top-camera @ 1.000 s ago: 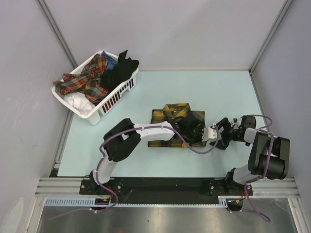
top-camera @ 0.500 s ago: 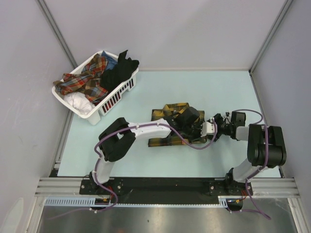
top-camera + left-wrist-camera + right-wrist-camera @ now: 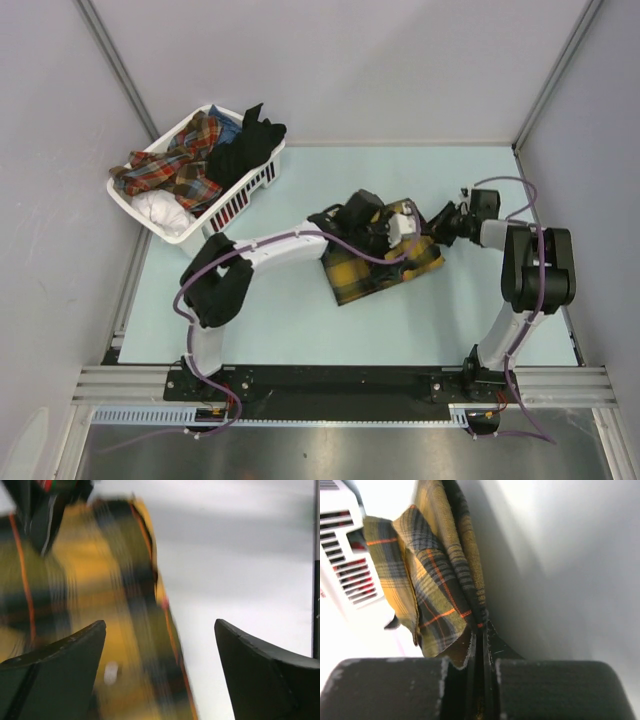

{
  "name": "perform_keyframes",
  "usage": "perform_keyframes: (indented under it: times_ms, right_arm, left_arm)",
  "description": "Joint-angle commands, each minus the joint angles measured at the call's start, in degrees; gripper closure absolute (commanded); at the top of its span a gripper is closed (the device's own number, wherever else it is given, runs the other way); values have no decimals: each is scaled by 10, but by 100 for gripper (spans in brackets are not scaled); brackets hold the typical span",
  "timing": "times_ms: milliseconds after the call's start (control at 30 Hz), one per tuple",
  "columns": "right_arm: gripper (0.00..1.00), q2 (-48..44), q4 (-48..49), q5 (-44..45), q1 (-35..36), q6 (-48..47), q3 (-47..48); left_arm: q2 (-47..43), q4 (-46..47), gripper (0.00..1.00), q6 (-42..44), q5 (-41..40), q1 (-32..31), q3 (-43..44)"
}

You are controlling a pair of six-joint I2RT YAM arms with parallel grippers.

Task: Fold and stack the long sleeve shirts
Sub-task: Neatly place the folded shirt to the corner

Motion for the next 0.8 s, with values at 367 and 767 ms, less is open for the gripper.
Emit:
perform_keyframes:
  times_ms: [367, 767]
  right_arm:
    - [100, 218, -173, 93, -124, -280, 448]
    - [100, 303, -129, 145, -182, -270, 570]
  left_arm:
    - [-108, -136, 1, -16, 6, 105, -31]
    - [-103, -169, 1, -24, -7, 185, -39]
